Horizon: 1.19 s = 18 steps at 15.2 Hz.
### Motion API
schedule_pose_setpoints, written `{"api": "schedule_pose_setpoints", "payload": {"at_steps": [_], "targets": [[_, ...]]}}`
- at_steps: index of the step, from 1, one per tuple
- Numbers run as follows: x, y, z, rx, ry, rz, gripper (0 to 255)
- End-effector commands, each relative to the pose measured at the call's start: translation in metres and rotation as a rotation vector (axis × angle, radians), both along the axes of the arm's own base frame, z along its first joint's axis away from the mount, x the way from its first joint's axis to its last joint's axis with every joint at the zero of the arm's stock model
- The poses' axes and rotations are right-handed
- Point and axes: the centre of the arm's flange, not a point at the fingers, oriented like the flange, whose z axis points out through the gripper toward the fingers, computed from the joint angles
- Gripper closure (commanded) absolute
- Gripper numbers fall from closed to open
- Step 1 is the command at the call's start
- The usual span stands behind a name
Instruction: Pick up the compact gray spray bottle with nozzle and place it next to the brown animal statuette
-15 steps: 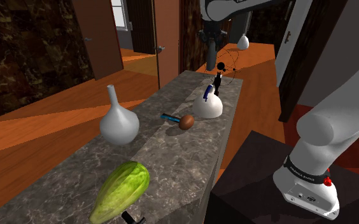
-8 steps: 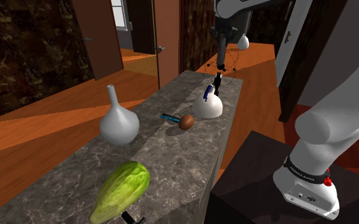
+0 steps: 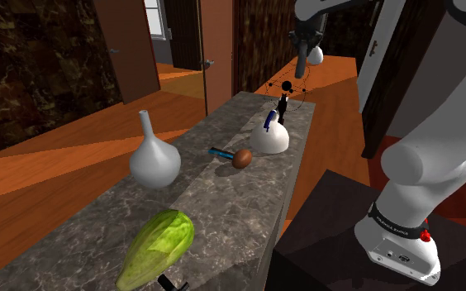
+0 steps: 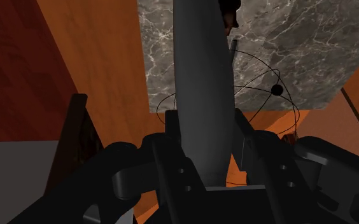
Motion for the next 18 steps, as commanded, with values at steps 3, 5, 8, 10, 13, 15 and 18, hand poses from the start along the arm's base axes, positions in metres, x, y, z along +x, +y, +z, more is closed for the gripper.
{"api": "schedule_pose_setpoints", "payload": {"at_steps": [3,5,8,10,13,15,18], "targets": [[-0.005,-0.054,0.004,-0.001,0.0,0.001,255],[-0.007,-0.073,0.0,-0.001,0.0,0.001,255],[-0.007,-0.073,-0.016,-0.001,0.0,0.001,255],[-0.007,-0.073,-0.027,-0.001,0.0,0.001,255],[-0.007,-0.073,-0.043,-0.001,0.0,0.001,255],[-0.007,-0.073,-0.053,-0.001,0.0,0.001,255],[-0.007,-0.073,-0.069,-0.001,0.0,0.001,255]]}}
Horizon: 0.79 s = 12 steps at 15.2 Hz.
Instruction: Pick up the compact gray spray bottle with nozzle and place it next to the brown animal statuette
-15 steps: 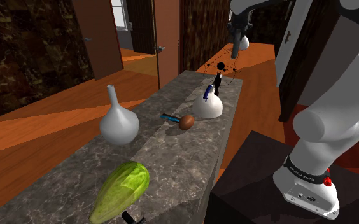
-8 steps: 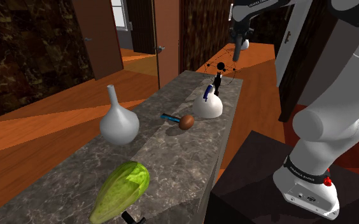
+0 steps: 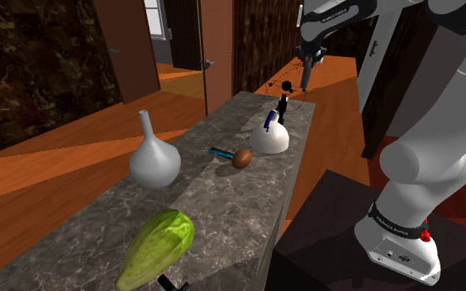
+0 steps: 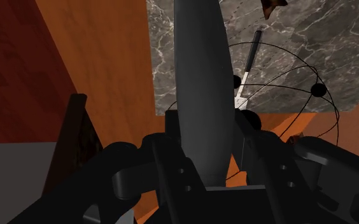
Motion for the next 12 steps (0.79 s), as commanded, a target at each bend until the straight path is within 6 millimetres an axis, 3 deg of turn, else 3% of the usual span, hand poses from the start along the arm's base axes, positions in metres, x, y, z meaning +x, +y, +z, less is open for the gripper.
{"api": "schedule_pose_setpoints", "payload": {"at_steps": [1,12], "targets": [[0.0,0.0,-0.012,0.0,-0.001,0.0,255],[0.0,0.0,-0.07,0.0,-0.001,0.0,255]]}}
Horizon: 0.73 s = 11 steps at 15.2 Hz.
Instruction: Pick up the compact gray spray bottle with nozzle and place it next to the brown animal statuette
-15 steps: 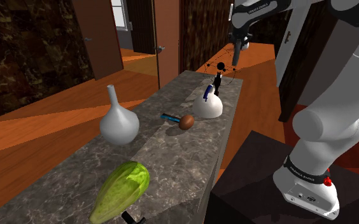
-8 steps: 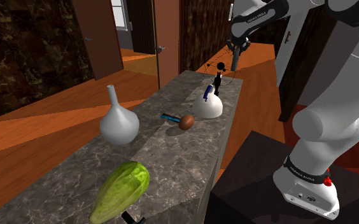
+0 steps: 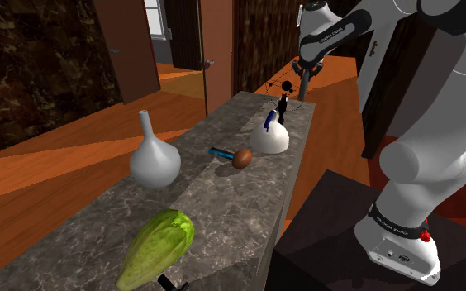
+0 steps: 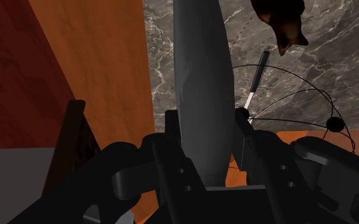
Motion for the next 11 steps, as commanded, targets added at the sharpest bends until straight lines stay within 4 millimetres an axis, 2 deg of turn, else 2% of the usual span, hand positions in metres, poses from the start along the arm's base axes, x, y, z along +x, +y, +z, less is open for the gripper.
{"api": "schedule_pose_setpoints", "payload": {"at_steps": [1,11], "targets": [[-0.001,0.0,-0.01,0.0,-0.001,0.0,255],[-0.001,0.0,-0.063,0.0,-0.001,0.0,255]]}}
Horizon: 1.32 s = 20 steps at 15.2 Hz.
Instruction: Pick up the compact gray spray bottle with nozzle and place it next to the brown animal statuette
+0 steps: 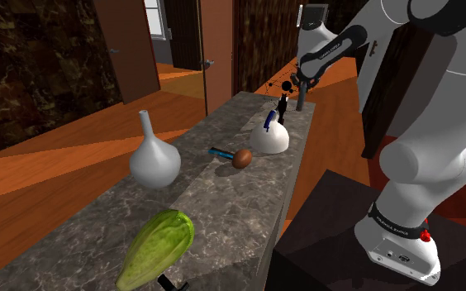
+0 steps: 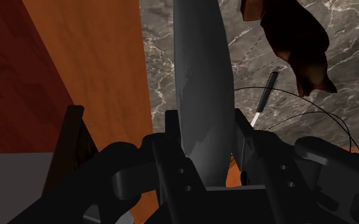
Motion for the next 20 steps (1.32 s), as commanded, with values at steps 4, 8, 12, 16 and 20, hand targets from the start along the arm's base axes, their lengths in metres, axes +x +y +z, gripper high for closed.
{"api": "schedule_pose_setpoints", "payload": {"at_steps": [4,8,12,16,20], "targets": [[0.0,0.001,-0.026,0.0,-0.001,0.0,255],[0.0,0.001,-0.048,0.0,-0.001,0.0,255],[0.0,0.001,-0.069,0.0,-0.001,0.0,255],[0.0,0.001,-0.09,0.0,-0.001,0.0,255],[0.0,0.001,-0.111,0.0,-0.001,0.0,255]]}}
